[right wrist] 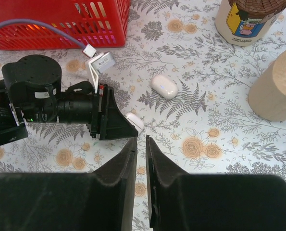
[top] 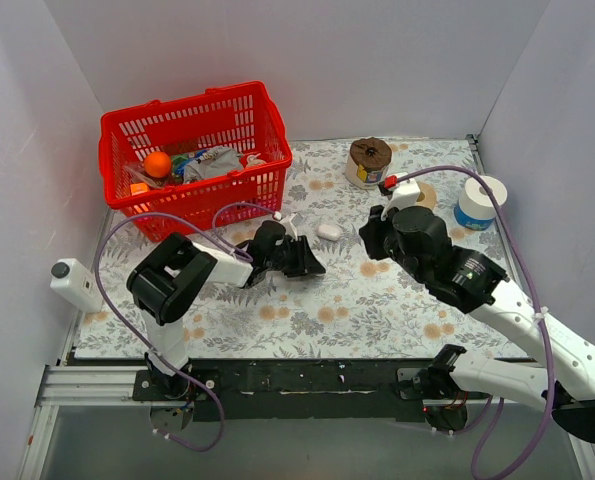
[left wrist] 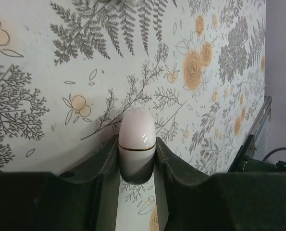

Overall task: Insert the wireless bluetooth earbuds into the charging case
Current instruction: Place the charging case at the center of the board, then reset both arms

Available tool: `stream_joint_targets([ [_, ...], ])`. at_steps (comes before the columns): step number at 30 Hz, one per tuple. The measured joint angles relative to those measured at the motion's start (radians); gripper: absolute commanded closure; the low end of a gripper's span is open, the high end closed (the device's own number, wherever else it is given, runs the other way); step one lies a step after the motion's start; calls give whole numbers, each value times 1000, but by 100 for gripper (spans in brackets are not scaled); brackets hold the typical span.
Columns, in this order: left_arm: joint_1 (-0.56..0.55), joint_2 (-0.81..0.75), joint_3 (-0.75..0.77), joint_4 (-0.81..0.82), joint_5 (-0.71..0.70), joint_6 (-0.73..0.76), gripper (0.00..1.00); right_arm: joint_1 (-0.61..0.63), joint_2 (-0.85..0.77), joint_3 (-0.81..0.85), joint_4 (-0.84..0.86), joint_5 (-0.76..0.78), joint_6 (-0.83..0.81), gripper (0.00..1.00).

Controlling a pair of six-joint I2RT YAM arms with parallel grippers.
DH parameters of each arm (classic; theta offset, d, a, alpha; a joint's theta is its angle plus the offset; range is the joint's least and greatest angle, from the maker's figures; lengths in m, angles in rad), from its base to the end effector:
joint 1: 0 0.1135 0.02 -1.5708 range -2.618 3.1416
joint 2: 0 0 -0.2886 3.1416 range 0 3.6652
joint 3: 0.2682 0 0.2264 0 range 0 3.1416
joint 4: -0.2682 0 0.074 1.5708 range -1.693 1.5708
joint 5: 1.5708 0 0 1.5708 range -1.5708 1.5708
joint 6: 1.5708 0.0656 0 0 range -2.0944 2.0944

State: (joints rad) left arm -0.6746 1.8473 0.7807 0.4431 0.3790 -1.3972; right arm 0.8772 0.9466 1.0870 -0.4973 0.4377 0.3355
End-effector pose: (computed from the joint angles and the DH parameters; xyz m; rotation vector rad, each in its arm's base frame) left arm 0.2709 -0.2478 0.1502 -0.6820 2.5300 -1.4049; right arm 0.1391 0.1238 0.3910 -0.2245 1.8998 0.4026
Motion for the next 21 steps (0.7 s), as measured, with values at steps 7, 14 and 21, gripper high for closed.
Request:
stream_joint_targets([
  [7,9,12,22,6,7,-9,34,0,-6,-5,0,-6,3,74],
  [14,50,-103,-26,-85,-18,31,2,0,-12,-5,0,-6,4,73],
  [21,112,-426,-100,-335,-166,85,2,0,-34,-46,20,-8,6,71],
])
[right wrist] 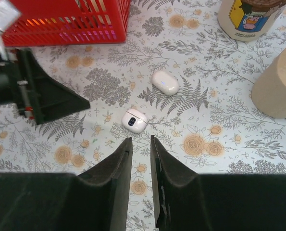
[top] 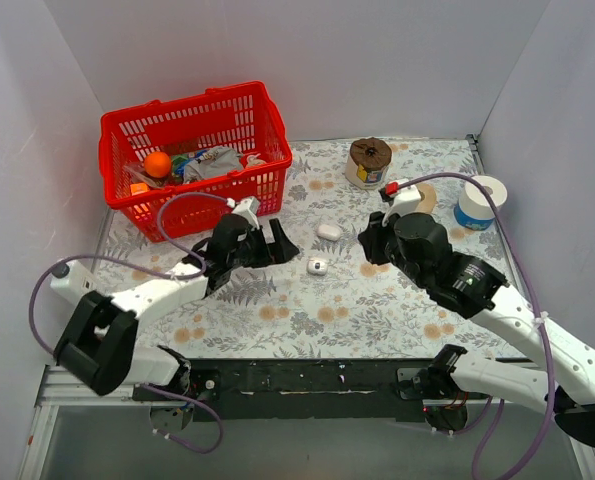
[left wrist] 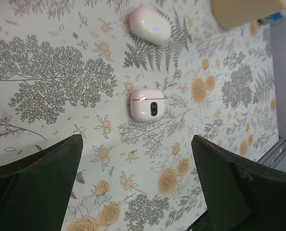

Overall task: Insert the wireless bluetooth earbuds into the charging case
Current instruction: Reset both arms

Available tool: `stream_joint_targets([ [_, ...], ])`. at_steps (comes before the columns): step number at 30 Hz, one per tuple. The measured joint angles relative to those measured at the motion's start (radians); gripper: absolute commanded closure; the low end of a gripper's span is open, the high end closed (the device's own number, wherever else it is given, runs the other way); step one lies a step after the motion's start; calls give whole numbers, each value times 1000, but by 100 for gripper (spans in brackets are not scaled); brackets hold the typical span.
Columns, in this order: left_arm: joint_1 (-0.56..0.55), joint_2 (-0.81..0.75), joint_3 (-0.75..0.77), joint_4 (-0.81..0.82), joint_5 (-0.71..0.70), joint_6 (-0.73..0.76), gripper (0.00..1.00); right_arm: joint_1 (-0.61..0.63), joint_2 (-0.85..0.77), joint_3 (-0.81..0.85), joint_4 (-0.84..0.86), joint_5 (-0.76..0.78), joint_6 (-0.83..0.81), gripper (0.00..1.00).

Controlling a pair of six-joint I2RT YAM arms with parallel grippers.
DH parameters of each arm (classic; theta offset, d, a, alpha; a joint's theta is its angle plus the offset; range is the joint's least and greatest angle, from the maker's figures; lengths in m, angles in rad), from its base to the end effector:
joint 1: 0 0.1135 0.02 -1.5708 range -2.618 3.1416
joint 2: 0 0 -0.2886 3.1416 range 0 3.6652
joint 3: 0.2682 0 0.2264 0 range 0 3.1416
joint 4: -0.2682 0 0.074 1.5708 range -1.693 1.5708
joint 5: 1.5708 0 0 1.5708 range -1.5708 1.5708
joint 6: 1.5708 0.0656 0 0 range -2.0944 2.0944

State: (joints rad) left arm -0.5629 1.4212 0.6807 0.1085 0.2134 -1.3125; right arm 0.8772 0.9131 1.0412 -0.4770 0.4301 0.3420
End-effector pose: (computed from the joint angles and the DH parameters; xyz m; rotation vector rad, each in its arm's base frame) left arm 0.2379 -0.1665 0.2143 -0.7866 2.3694 -1.1773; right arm 0.1348 0.1194 0.3836 -0.2205 1.8957 0.4186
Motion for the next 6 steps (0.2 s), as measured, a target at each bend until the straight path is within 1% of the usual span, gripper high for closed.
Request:
stream_joint_targets([
  [3,-18,-171,-8,-58,-142,-23,2,0,-3,-42,16,-9,0,70],
  [6,-29,-286,-18,-100,-232,-44,2,0,-3,-77,31,-15,3,69],
])
